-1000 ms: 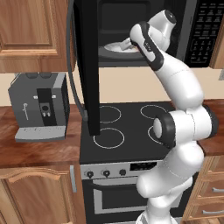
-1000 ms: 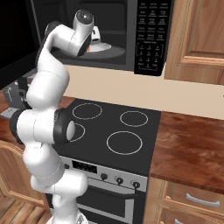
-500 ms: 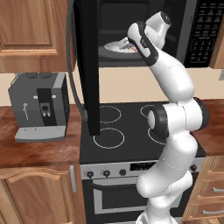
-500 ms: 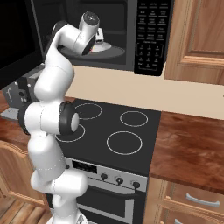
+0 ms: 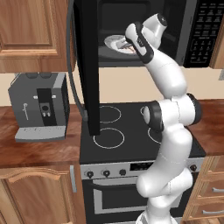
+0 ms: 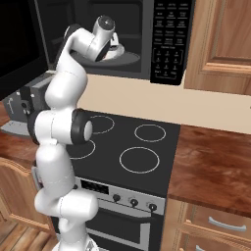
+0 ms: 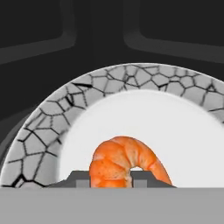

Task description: Transport the shrimp from the fridge to the microwave and turn on the microwave.

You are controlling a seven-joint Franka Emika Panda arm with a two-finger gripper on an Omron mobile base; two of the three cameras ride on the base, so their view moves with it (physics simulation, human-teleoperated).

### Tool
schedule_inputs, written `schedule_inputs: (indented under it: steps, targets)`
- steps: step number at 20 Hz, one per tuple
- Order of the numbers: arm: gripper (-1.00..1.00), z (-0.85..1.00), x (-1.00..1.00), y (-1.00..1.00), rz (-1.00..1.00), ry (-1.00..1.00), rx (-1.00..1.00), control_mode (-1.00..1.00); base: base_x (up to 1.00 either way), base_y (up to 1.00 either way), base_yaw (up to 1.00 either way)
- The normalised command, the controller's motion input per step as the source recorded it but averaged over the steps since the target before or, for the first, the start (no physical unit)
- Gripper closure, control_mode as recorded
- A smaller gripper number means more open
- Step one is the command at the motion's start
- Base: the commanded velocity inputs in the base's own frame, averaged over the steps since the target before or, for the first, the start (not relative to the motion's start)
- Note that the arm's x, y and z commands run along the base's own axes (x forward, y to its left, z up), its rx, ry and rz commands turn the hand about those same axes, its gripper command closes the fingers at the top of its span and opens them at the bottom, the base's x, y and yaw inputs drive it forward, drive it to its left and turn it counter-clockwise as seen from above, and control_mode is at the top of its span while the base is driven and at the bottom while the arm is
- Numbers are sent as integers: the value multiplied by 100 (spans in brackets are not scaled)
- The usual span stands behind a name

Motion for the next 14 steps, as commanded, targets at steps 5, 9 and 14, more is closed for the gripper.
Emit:
schedule_inputs:
  steps: [5, 9, 14]
  targets:
    - [-100, -2, 23, 0, 0, 0, 0, -100, 0, 0, 0]
    - [-100, 0, 1, 0, 0, -4, 0, -100, 0, 0, 0]
    - [-100, 0, 0, -1, 0, -6, 1, -100, 0, 0, 0]
